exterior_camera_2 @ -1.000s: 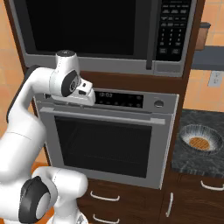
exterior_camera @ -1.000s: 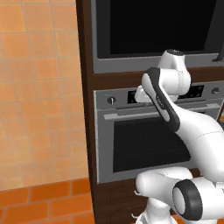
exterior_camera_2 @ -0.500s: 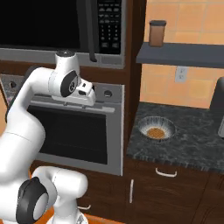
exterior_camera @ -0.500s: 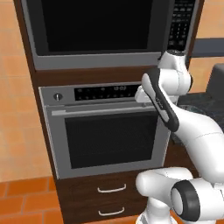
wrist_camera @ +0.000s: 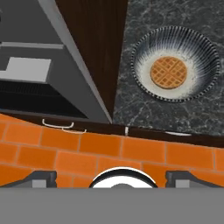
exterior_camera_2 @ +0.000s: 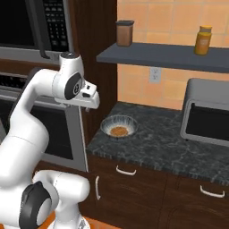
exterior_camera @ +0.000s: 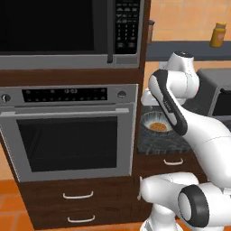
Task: Open the microwave, place the bowl with waffle inside the microwave, then close the microwave door and turn it on.
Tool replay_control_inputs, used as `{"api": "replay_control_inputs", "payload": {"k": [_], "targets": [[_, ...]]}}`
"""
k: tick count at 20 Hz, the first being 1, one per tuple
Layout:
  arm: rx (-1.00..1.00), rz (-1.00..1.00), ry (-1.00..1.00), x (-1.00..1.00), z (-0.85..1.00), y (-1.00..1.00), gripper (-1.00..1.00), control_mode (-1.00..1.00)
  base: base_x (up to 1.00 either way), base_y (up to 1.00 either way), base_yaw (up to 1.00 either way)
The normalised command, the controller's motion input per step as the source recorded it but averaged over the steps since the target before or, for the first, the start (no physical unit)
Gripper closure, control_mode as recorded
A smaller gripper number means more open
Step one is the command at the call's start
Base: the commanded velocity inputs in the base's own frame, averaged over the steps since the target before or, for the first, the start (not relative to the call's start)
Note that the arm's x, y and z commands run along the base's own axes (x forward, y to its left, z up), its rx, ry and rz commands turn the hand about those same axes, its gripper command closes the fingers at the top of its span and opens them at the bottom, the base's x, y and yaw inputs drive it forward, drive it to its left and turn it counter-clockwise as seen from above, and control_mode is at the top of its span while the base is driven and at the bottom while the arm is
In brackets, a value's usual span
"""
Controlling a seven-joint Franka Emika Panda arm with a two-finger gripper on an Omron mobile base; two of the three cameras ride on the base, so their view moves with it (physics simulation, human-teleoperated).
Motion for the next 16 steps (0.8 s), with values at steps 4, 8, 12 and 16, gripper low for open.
{"api": "replay_control_inputs", "payload": {"k": [4, 8, 12, 16], "targets": [[0.0, 0.0, 0.0, 0.0, 0.0, 0.0, -1.0, 1.0, 0.3, 0.0, 0.18], [0.0, 0.0, 0.0, 0.0, 0.0, 0.0, -1.0, 1.0, 0.42, 0.0, 0.18], [0.0, 0.0, 0.0, 0.0, 0.0, 0.0, -1.0, 1.0, 0.46, 0.0, 0.18], [0.0, 0.0, 0.0, 0.0, 0.0, 0.0, -1.0, 1.0, 0.39, -0.02, 0.15]]}}
